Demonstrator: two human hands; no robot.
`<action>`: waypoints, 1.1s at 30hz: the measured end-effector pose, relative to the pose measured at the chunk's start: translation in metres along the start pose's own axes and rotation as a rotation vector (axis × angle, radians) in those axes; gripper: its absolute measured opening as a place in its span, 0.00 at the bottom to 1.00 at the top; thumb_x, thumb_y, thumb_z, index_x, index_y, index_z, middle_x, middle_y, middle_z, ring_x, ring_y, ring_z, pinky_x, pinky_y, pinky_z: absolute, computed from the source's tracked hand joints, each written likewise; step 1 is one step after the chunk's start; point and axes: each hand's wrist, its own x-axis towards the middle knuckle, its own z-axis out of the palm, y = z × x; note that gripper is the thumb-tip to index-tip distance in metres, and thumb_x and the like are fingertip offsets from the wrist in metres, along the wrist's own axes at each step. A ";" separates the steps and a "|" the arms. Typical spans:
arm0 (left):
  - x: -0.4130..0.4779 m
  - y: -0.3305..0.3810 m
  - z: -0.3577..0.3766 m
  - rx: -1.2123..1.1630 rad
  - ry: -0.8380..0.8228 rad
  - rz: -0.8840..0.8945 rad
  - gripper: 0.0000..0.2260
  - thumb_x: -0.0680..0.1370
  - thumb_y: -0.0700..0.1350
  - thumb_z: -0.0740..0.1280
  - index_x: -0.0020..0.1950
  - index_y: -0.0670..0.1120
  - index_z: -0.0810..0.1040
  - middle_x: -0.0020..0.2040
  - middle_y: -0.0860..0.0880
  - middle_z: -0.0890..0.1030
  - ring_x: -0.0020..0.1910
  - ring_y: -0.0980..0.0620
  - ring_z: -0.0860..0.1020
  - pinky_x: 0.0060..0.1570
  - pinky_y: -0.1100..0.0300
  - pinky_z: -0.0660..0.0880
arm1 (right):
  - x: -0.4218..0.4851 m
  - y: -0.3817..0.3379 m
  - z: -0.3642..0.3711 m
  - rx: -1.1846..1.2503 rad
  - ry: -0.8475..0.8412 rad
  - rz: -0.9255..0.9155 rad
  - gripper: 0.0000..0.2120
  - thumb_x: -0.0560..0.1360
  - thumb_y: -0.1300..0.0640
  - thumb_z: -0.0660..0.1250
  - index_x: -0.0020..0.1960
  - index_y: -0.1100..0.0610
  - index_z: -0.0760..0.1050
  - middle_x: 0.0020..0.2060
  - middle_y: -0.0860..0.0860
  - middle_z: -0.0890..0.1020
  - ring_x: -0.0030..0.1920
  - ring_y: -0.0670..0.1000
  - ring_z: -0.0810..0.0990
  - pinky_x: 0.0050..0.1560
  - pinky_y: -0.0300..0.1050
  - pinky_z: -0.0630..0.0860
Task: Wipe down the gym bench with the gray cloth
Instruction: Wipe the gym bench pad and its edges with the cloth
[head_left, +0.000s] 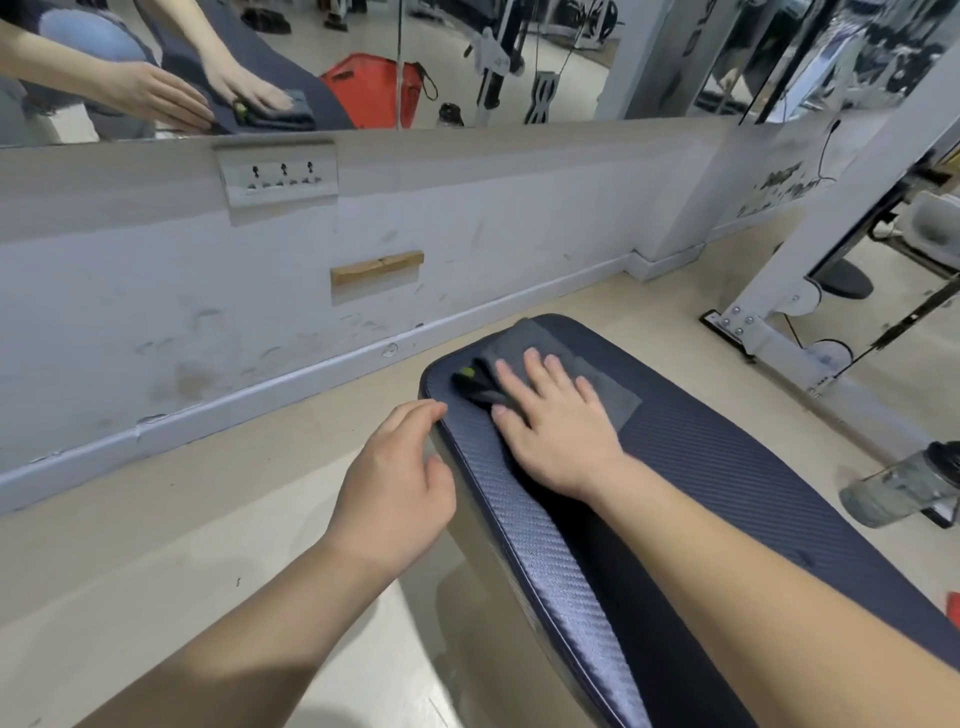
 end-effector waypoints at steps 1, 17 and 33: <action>0.001 0.000 0.000 -0.003 0.006 -0.003 0.22 0.76 0.32 0.64 0.70 0.43 0.76 0.70 0.50 0.78 0.69 0.54 0.73 0.64 0.81 0.56 | -0.020 -0.003 0.002 -0.013 0.013 -0.097 0.29 0.84 0.38 0.48 0.84 0.39 0.48 0.85 0.49 0.47 0.85 0.51 0.43 0.82 0.55 0.42; -0.013 0.039 0.003 -0.007 -0.085 0.162 0.27 0.70 0.32 0.60 0.68 0.44 0.79 0.74 0.47 0.74 0.72 0.47 0.74 0.72 0.51 0.71 | -0.092 0.020 -0.002 0.079 -0.050 -0.041 0.27 0.85 0.39 0.50 0.83 0.37 0.49 0.85 0.45 0.45 0.84 0.47 0.41 0.82 0.50 0.38; -0.085 0.136 0.066 0.787 -0.610 0.365 0.34 0.76 0.75 0.44 0.82 0.66 0.51 0.82 0.44 0.57 0.80 0.40 0.55 0.73 0.41 0.64 | -0.297 0.123 -0.068 0.495 0.117 0.531 0.14 0.81 0.47 0.65 0.63 0.50 0.82 0.46 0.35 0.85 0.44 0.36 0.81 0.50 0.33 0.71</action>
